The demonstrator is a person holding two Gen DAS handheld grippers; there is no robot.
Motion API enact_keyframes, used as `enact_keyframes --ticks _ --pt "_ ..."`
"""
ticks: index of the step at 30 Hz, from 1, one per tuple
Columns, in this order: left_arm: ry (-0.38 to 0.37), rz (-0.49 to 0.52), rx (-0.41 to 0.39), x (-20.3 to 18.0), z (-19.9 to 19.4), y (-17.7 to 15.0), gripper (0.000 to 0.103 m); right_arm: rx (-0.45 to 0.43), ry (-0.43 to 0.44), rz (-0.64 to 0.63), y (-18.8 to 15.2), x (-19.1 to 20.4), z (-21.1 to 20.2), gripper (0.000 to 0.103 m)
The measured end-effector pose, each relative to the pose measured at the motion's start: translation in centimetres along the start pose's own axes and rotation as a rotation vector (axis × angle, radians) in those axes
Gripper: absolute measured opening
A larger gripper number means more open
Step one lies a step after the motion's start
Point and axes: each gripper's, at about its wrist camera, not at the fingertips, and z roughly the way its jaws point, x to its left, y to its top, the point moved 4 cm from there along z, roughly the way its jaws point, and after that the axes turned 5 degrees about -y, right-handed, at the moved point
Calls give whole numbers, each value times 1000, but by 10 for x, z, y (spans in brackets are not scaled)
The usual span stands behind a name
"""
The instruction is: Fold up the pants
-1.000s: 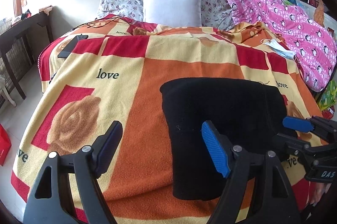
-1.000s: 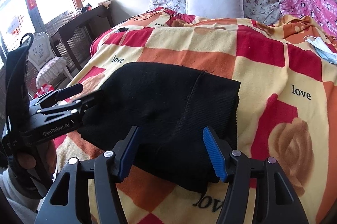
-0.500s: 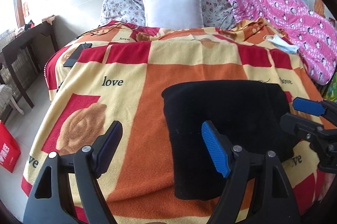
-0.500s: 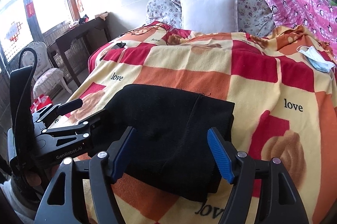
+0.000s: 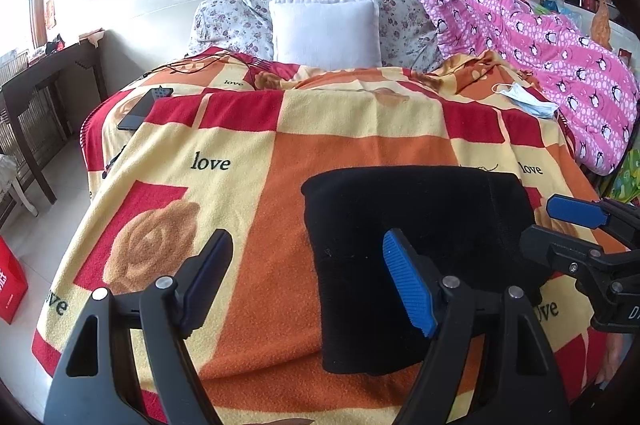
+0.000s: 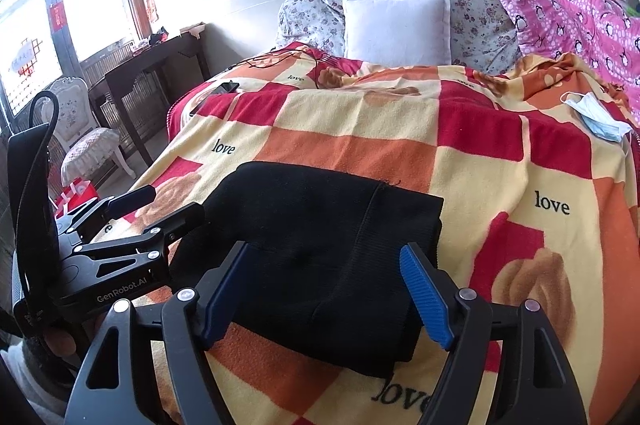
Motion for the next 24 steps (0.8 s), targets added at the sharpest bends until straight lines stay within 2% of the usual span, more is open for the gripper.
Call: enact_keyframes --ticks 24 --pt "1 -2 15 3 3 -6 78 42 -1 -14 -4 4 7 78"
